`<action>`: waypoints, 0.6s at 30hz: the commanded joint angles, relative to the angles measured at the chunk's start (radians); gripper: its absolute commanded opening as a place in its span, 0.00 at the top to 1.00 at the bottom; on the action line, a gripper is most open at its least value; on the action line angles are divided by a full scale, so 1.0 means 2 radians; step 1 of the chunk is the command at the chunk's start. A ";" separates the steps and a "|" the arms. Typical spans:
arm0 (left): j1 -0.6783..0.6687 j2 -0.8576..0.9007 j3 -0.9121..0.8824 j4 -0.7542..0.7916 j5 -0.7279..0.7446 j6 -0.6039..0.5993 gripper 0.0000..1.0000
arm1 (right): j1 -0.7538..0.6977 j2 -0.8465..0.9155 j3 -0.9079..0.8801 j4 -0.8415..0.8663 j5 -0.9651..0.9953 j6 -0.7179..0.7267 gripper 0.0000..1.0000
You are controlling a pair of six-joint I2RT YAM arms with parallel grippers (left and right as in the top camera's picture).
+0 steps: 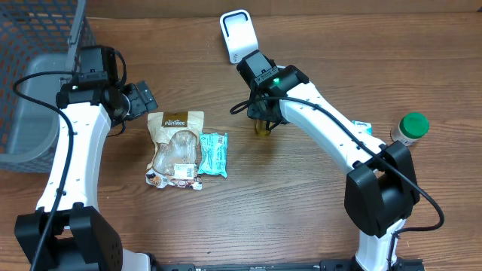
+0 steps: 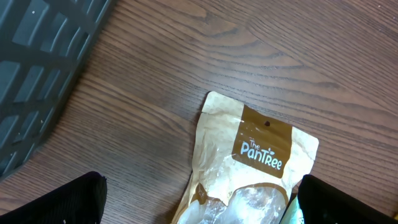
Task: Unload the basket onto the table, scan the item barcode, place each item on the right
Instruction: 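Lower the right gripper and close it on the yellow bottle, then lift the yellow bottle and tilt it sideways with the right gripper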
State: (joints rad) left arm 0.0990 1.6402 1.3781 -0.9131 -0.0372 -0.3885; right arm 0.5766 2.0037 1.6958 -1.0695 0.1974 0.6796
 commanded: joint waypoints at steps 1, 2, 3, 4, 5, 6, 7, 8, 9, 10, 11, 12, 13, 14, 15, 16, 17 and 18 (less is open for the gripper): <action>-0.001 -0.005 0.006 0.001 0.002 0.004 0.01 | 0.001 -0.007 0.003 0.004 0.001 -0.002 0.46; -0.001 -0.005 0.006 0.001 0.002 0.004 0.00 | 0.001 -0.007 0.003 0.005 0.001 -0.002 0.45; -0.001 -0.005 0.006 0.001 0.002 0.004 0.00 | 0.001 -0.007 0.003 0.007 0.001 -0.002 0.45; -0.001 -0.005 0.006 0.001 0.002 0.004 0.00 | 0.001 -0.007 0.003 0.009 0.001 -0.002 0.45; -0.001 -0.005 0.006 0.001 0.002 0.004 0.00 | 0.001 -0.007 0.003 0.010 0.001 -0.002 0.47; -0.001 -0.005 0.006 0.001 0.002 0.004 0.01 | 0.001 -0.007 0.003 0.010 0.001 -0.002 0.49; -0.001 -0.005 0.006 0.001 0.002 0.004 0.00 | 0.001 -0.007 0.003 0.010 0.001 -0.002 0.51; -0.001 -0.005 0.006 0.001 0.002 0.004 0.00 | 0.001 -0.007 0.003 0.010 0.001 -0.002 0.54; -0.001 -0.005 0.006 0.001 0.002 0.004 0.00 | 0.001 -0.007 0.003 0.009 0.001 -0.002 0.56; -0.001 -0.005 0.006 0.001 0.002 0.004 0.01 | 0.001 -0.007 0.003 0.008 0.001 -0.002 0.59; -0.001 -0.005 0.006 0.001 0.002 0.004 0.00 | 0.001 -0.008 0.003 0.007 0.001 -0.002 0.64; -0.001 -0.005 0.006 0.001 0.002 0.004 0.00 | 0.001 -0.009 0.003 0.007 -0.003 -0.002 0.67; -0.001 -0.005 0.006 0.001 0.002 0.004 0.01 | 0.001 -0.011 0.003 0.006 -0.007 -0.002 0.69; -0.001 -0.005 0.006 0.001 0.002 0.004 0.01 | 0.001 -0.015 0.003 0.006 -0.011 -0.002 0.69; -0.001 -0.005 0.006 0.001 0.002 0.004 0.00 | 0.000 -0.020 0.004 0.007 -0.014 -0.002 0.69; -0.001 -0.005 0.006 0.001 0.002 0.004 0.00 | -0.002 -0.031 0.004 0.007 -0.020 -0.002 0.69; -0.001 -0.005 0.006 0.001 0.002 0.004 0.00 | -0.004 -0.039 0.004 0.007 -0.024 -0.002 0.69; -0.001 -0.005 0.006 0.001 0.002 0.004 0.00 | -0.007 -0.049 0.004 0.006 -0.031 -0.002 0.69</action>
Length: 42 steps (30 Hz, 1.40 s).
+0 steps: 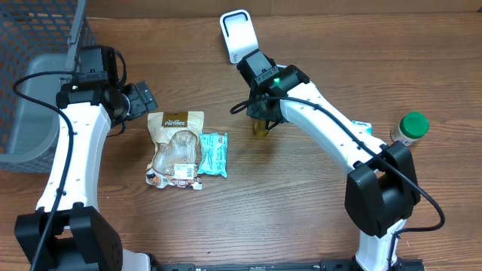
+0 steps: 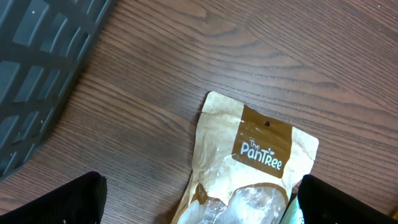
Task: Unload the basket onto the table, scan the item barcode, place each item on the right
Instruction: 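Lift the yellow bottle and tilt it sideways with the right gripper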
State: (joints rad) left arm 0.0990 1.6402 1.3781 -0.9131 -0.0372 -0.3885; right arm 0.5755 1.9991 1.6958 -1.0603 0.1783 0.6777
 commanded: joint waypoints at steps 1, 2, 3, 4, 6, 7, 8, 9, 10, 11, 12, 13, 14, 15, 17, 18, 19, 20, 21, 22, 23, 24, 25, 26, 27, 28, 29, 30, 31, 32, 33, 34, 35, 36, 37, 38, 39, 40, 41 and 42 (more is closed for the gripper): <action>-0.001 -0.005 0.006 0.001 0.002 0.004 0.01 | -0.009 -0.056 0.004 0.002 -0.029 -0.001 0.69; -0.001 -0.005 0.006 0.001 0.002 0.004 0.01 | -0.013 -0.067 0.004 0.002 -0.041 -0.001 0.70; -0.001 -0.005 0.006 0.001 0.002 0.004 0.00 | -0.017 -0.077 0.004 0.002 -0.054 -0.001 0.73; -0.001 -0.005 0.006 0.001 0.002 0.004 0.00 | -0.023 -0.087 0.004 0.002 -0.075 -0.002 0.76; -0.001 -0.005 0.006 0.001 0.002 0.004 0.01 | -0.037 -0.105 0.004 0.003 -0.134 -0.016 0.81; -0.001 -0.005 0.006 0.001 0.002 0.004 0.01 | -0.044 -0.110 0.004 0.004 -0.166 -0.028 0.82; -0.001 -0.005 0.006 0.001 0.002 0.004 0.00 | -0.052 -0.115 0.004 0.005 -0.207 -0.046 0.82; -0.001 -0.005 0.006 0.001 0.002 0.004 0.00 | -0.059 -0.118 0.004 0.006 -0.244 -0.062 0.83; -0.001 -0.005 0.006 0.001 0.002 0.004 0.01 | -0.067 -0.119 0.004 0.005 -0.295 -0.085 0.83; -0.001 -0.005 0.006 0.001 0.002 0.004 0.00 | -0.073 -0.119 0.003 0.004 -0.344 -0.108 0.83; -0.001 -0.005 0.006 0.001 0.002 0.004 0.00 | -0.078 -0.119 0.003 0.001 -0.387 -0.128 0.83; -0.001 -0.005 0.006 0.001 0.002 0.004 0.00 | -0.083 -0.117 0.003 -0.005 -0.441 -0.156 0.83; -0.001 -0.005 0.006 0.001 0.002 0.004 0.01 | -0.085 -0.117 0.003 -0.012 -0.478 -0.178 0.83; -0.001 -0.005 0.006 0.001 0.002 0.004 0.00 | -0.086 -0.117 0.003 -0.034 -0.526 -0.225 0.83; -0.001 -0.005 0.006 0.001 0.002 0.004 0.01 | -0.085 -0.117 0.003 -0.067 -0.548 -0.274 0.83; -0.001 -0.005 0.006 0.001 0.002 0.004 0.00 | -0.085 -0.117 0.003 -0.083 -0.549 -0.290 0.83; -0.001 -0.005 0.006 0.001 0.002 0.004 0.00 | -0.083 -0.117 0.003 -0.102 -0.548 -0.311 0.83; -0.001 -0.005 0.006 0.001 0.002 0.004 0.00 | -0.082 -0.117 0.003 -0.119 -0.548 -0.332 0.83; -0.001 -0.005 0.006 0.001 0.002 0.004 0.00 | -0.081 -0.117 0.003 -0.134 -0.548 -0.350 0.83; -0.001 -0.005 0.006 0.001 0.002 0.004 0.00 | -0.081 -0.117 0.003 -0.151 -0.548 -0.370 0.83; -0.001 -0.005 0.006 0.001 0.002 0.004 0.00 | -0.081 -0.117 0.003 -0.163 -0.548 -0.384 0.83; -0.001 -0.005 0.006 0.001 0.002 0.004 0.01 | -0.081 -0.117 0.003 -0.175 -0.548 -0.402 0.82; -0.001 -0.005 0.006 0.001 0.002 0.004 0.01 | -0.081 -0.117 0.003 -0.183 -0.548 -0.412 0.83; -0.001 -0.005 0.006 0.001 0.002 0.004 0.00 | -0.081 -0.117 0.003 -0.190 -0.548 -0.419 0.83; -0.001 -0.005 0.006 0.001 0.002 0.004 0.00 | -0.081 -0.117 0.003 -0.195 -0.548 -0.422 0.83; -0.001 -0.005 0.006 0.001 0.002 0.004 0.00 | -0.081 -0.117 0.003 -0.197 -0.549 -0.422 0.83; -0.001 -0.005 0.006 0.001 0.002 0.004 0.00 | -0.081 -0.117 0.003 -0.197 -0.549 -0.422 0.83; -0.001 -0.005 0.006 0.001 0.002 0.004 0.00 | -0.081 -0.117 0.003 -0.197 -0.549 -0.422 0.82; -0.001 -0.005 0.006 0.001 0.002 0.004 0.00 | -0.081 -0.117 0.003 -0.197 -0.549 -0.422 0.82; -0.001 -0.005 0.006 0.001 0.002 0.004 0.00 | -0.081 -0.117 0.003 -0.196 -0.549 -0.422 0.83; -0.001 -0.005 0.006 0.001 0.002 0.004 0.01 | -0.081 -0.117 0.003 -0.196 -0.549 -0.422 0.82; -0.001 -0.005 0.006 0.001 0.002 0.004 0.00 | -0.081 -0.117 0.003 -0.196 -0.549 -0.422 0.82; -0.001 -0.005 0.006 0.001 0.002 0.004 0.00 | -0.081 -0.117 0.003 -0.197 -0.549 -0.422 0.82; -0.001 -0.005 0.006 0.001 0.002 0.004 0.00 | -0.081 -0.117 0.003 -0.197 -0.549 -0.422 0.82; -0.001 -0.005 0.006 0.001 0.002 0.004 0.00 | -0.081 -0.117 0.003 -0.196 -0.550 -0.422 0.82; -0.001 -0.005 0.006 0.001 0.002 0.004 0.00 | -0.081 -0.117 0.003 -0.196 -0.551 -0.421 0.82; -0.001 -0.005 0.006 0.001 0.002 0.004 0.01 | -0.081 -0.117 0.003 -0.196 -0.553 -0.421 0.82; -0.001 -0.005 0.006 0.001 0.002 0.004 0.01 | -0.081 -0.117 0.003 -0.194 -0.560 -0.421 0.82; -0.001 -0.005 0.006 0.001 0.002 0.004 0.00 | -0.081 -0.117 0.003 -0.193 -0.563 -0.421 0.82; -0.001 -0.005 0.006 0.001 0.002 0.004 0.01 | -0.081 -0.117 0.003 -0.193 -0.563 -0.421 0.82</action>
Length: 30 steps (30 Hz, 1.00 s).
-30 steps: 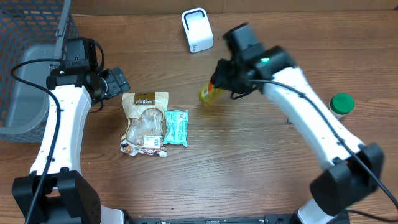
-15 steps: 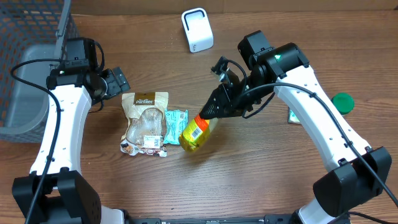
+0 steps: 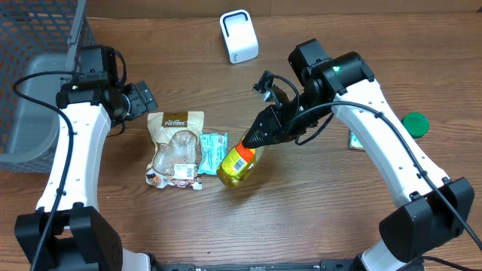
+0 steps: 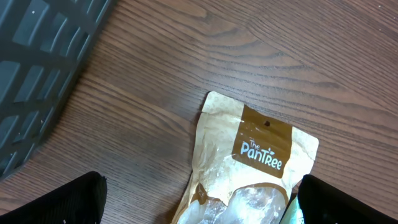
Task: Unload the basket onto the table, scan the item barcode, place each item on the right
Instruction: 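Lift the yellow bottle and tilt it sideways with the right gripper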
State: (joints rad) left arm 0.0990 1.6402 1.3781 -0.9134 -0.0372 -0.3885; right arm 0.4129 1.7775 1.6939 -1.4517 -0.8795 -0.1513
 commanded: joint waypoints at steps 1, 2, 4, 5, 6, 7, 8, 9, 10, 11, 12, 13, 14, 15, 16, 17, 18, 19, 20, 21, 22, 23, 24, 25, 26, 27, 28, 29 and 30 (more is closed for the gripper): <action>-0.001 -0.005 0.006 0.001 0.002 0.004 0.00 | 0.001 -0.006 0.004 0.002 -0.034 -0.007 0.82; -0.001 -0.005 0.006 0.001 0.002 0.004 0.00 | 0.001 -0.006 0.004 0.002 -0.033 -0.007 0.82; -0.001 -0.005 0.006 0.001 0.002 0.004 0.01 | 0.001 -0.006 0.004 0.000 -0.032 -0.007 0.82; -0.001 -0.005 0.006 0.001 0.002 0.004 0.01 | 0.001 -0.006 0.004 0.001 -0.032 -0.007 0.82; -0.001 -0.005 0.006 0.001 0.002 0.004 0.01 | 0.001 -0.006 0.004 0.001 -0.032 -0.007 0.82; -0.001 -0.005 0.006 0.001 0.002 0.004 0.01 | 0.001 -0.006 0.004 0.001 -0.032 -0.007 0.82; -0.001 -0.005 0.006 0.001 0.002 0.004 0.00 | 0.001 -0.006 0.004 0.001 -0.032 -0.007 0.82; -0.001 -0.005 0.006 0.001 0.002 0.004 0.00 | 0.001 -0.006 0.004 0.001 -0.032 -0.007 0.82; -0.001 -0.005 0.006 0.001 0.002 0.004 0.00 | 0.001 -0.006 0.004 0.001 -0.032 -0.007 0.82; -0.001 -0.005 0.006 0.001 0.002 0.004 0.00 | 0.001 -0.006 0.004 0.001 -0.031 -0.007 0.82; -0.001 -0.005 0.006 0.001 0.002 0.004 0.00 | 0.001 -0.006 0.004 0.001 -0.030 -0.007 0.82; -0.001 -0.005 0.006 0.001 0.002 0.004 0.00 | 0.001 -0.006 0.004 0.001 -0.029 -0.007 0.82; -0.001 -0.005 0.006 0.001 0.002 0.004 0.00 | 0.001 -0.006 0.004 0.001 -0.028 -0.007 0.82; -0.001 -0.005 0.006 0.001 0.002 0.004 0.00 | 0.001 -0.006 0.004 0.000 -0.029 -0.007 0.82; -0.001 -0.005 0.006 0.001 0.002 0.004 0.00 | 0.001 -0.006 0.004 0.000 -0.029 -0.007 0.82; -0.001 -0.005 0.006 0.001 0.002 0.004 0.00 | 0.001 -0.006 0.004 0.000 -0.029 -0.007 0.82; -0.001 -0.005 0.006 0.001 0.002 0.004 0.01 | 0.001 -0.006 0.004 0.000 -0.029 -0.007 0.82; -0.001 -0.005 0.006 0.001 0.002 0.004 0.00 | 0.001 -0.006 0.004 0.000 -0.029 -0.007 0.82; -0.001 -0.005 0.006 0.001 0.002 0.004 0.00 | 0.001 -0.006 0.004 0.000 -0.029 -0.007 0.82; -0.001 -0.005 0.006 0.001 0.002 0.004 0.01 | 0.001 -0.006 0.004 0.000 -0.029 -0.007 0.82; -0.001 -0.005 0.006 0.001 0.002 0.004 0.00 | 0.001 -0.006 0.004 0.000 -0.029 -0.007 0.82; -0.001 -0.005 0.006 0.001 0.002 0.004 0.00 | 0.001 -0.006 0.004 0.000 -0.029 -0.007 0.82; -0.001 -0.005 0.006 0.001 0.002 0.004 0.01 | 0.001 -0.006 0.004 0.000 -0.029 -0.007 0.82; -0.001 -0.005 0.006 0.001 0.002 0.004 0.00 | 0.001 -0.006 0.004 0.000 -0.029 -0.007 0.82; -0.001 -0.005 0.006 0.001 0.002 0.004 0.00 | 0.001 -0.006 0.004 0.000 -0.029 -0.007 0.82; -0.001 -0.005 0.006 0.001 0.002 0.004 0.01 | 0.001 -0.006 0.004 0.000 -0.029 -0.007 0.82; -0.001 -0.005 0.006 0.001 0.002 0.004 0.00 | 0.001 -0.006 0.004 0.000 -0.029 -0.007 0.82; -0.001 -0.005 0.006 0.001 0.002 0.004 0.01 | 0.001 -0.006 0.004 0.000 -0.029 -0.007 0.82; -0.001 -0.005 0.006 0.001 0.002 0.004 0.01 | 0.001 -0.006 0.004 0.000 -0.029 -0.007 0.82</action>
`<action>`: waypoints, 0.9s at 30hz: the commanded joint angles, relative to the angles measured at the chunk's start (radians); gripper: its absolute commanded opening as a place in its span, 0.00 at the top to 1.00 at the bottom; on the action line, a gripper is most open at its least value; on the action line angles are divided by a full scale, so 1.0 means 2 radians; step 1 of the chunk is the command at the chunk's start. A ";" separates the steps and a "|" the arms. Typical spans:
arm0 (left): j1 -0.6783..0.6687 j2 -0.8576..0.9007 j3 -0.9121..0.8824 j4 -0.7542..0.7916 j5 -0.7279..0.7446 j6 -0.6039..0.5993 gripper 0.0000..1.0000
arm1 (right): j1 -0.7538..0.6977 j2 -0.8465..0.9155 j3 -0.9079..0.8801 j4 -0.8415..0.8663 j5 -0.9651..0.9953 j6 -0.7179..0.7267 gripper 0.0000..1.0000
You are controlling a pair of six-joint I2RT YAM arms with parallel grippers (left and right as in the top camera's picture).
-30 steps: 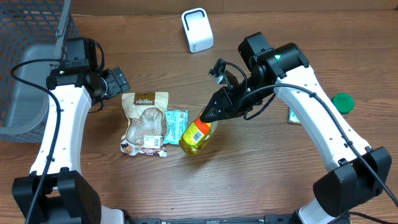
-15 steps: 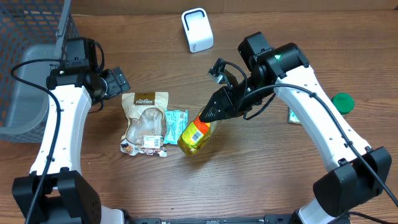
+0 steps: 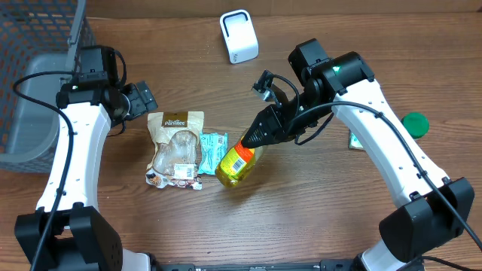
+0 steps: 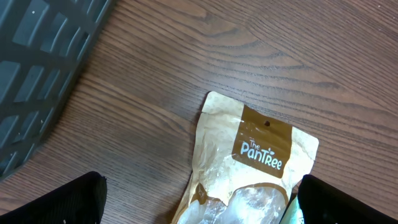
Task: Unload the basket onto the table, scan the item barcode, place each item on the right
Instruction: 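Lift the yellow bottle and tilt it sideways with the right gripper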
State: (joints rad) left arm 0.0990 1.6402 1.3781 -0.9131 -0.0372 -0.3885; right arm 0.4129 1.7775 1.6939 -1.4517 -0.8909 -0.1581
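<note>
A yellow bottle [image 3: 234, 165] with a red and white label lies tilted on the table, just right of a teal packet [image 3: 213, 153]. My right gripper [image 3: 251, 139] is shut on the bottle's top end. The white scanner [image 3: 239, 35] stands at the back of the table, well away from the bottle. A tan "The PanTree" snack bag [image 4: 255, 163] lies under my left gripper [image 4: 202, 194], which is open with its black fingers [image 4: 74, 200] wide apart above the bag's upper half. From overhead, the left gripper [image 3: 141, 99] hovers just beyond the bag [image 3: 175, 149].
A grey mesh basket [image 3: 34, 90] fills the far left. A green-lidded jar [image 3: 413, 123] stands at the right, with a small teal item [image 3: 352, 140] partly hidden under the right arm.
The right gripper and the bottle have shifted a hair to the left. The left arm has not moved.
At first the right gripper was low over a yellowish bottle just in front of the scanner, and stayed there. Then it held the bottle's top beside the teal packet, far from the scanner, the bottle tilted. It remains there now. The left gripper stayed open over the bag.
</note>
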 commanded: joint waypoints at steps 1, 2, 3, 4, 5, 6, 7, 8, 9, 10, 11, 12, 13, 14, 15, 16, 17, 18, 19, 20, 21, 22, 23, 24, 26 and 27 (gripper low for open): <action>-0.001 -0.005 0.006 0.001 0.002 0.004 0.00 | 0.001 -0.006 0.004 0.000 -0.023 -0.004 0.82; -0.001 -0.005 0.006 0.001 0.002 0.004 0.01 | 0.001 -0.006 0.004 0.000 -0.023 -0.004 0.82; -0.001 -0.005 0.006 0.001 0.002 0.004 0.00 | 0.001 -0.006 0.004 0.001 -0.023 -0.004 0.82; -0.001 -0.005 0.006 0.001 0.002 0.004 0.00 | 0.001 -0.006 0.004 0.001 -0.023 -0.004 0.82; -0.001 -0.005 0.006 0.001 0.002 0.004 0.01 | 0.001 -0.006 0.004 0.001 -0.023 -0.004 0.82; -0.001 -0.005 0.006 0.001 0.002 0.004 0.00 | 0.001 -0.006 0.004 0.001 -0.023 -0.004 0.82; -0.001 -0.005 0.006 0.001 0.002 0.004 0.00 | 0.001 -0.006 0.004 0.001 -0.023 -0.004 0.82; -0.001 -0.005 0.006 0.001 0.002 0.004 0.00 | 0.001 -0.006 0.004 0.001 -0.023 -0.004 0.82; -0.001 -0.005 0.006 0.001 0.002 0.004 0.01 | 0.001 -0.006 0.004 0.001 -0.023 -0.004 0.82; -0.001 -0.005 0.006 0.001 0.002 0.004 0.00 | 0.001 -0.006 0.004 0.001 -0.023 -0.004 0.82; -0.001 -0.005 0.006 0.001 0.002 0.004 0.01 | 0.001 -0.006 0.004 0.001 -0.023 -0.004 0.82; -0.001 -0.005 0.006 0.001 0.002 0.004 0.01 | 0.001 -0.006 0.004 0.001 -0.023 -0.004 0.82; -0.001 -0.005 0.006 0.001 0.002 0.004 0.00 | 0.001 -0.006 0.004 0.001 -0.023 -0.004 0.82; -0.001 -0.005 0.006 0.001 0.002 0.004 0.00 | 0.001 -0.006 0.004 0.001 -0.023 -0.004 0.82; -0.001 -0.005 0.006 0.001 0.002 0.004 0.01 | 0.001 -0.006 0.004 0.001 -0.023 -0.004 0.83; -0.001 -0.005 0.006 0.001 0.002 0.004 0.00 | 0.001 -0.006 0.003 0.001 -0.023 -0.004 0.83; -0.001 -0.005 0.006 0.001 0.002 0.004 0.00 | 0.001 -0.006 0.003 0.001 -0.023 -0.004 0.83; -0.001 -0.005 0.006 0.001 0.002 0.004 0.01 | 0.001 -0.006 0.003 0.001 -0.023 -0.004 0.83; -0.001 -0.005 0.006 0.001 0.002 0.004 0.01 | 0.001 -0.006 0.003 0.001 -0.023 -0.004 0.83; -0.001 -0.005 0.006 0.001 0.002 0.004 0.01 | 0.001 -0.006 0.003 0.001 -0.023 -0.004 0.83; -0.001 -0.005 0.006 0.001 0.002 0.004 0.00 | 0.001 -0.006 0.003 0.001 -0.023 -0.004 0.83; -0.001 -0.005 0.006 0.001 0.002 0.004 0.00 | 0.001 -0.006 0.003 0.001 -0.023 -0.004 0.83; -0.001 -0.005 0.006 0.001 0.002 0.004 0.01 | 0.001 -0.006 0.003 0.001 -0.023 -0.004 0.83; -0.001 -0.005 0.006 0.001 0.002 0.004 0.01 | 0.001 -0.006 0.003 0.002 -0.023 -0.004 0.83; -0.001 -0.005 0.006 0.001 0.002 0.004 0.00 | 0.001 -0.006 0.003 0.003 -0.023 -0.004 0.83; -0.001 -0.005 0.006 0.001 0.002 0.004 0.00 | 0.001 -0.006 0.003 0.005 -0.023 -0.004 0.83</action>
State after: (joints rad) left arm 0.0986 1.6402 1.3781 -0.9131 -0.0372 -0.3889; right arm 0.4129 1.7775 1.6939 -1.4506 -0.8909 -0.1577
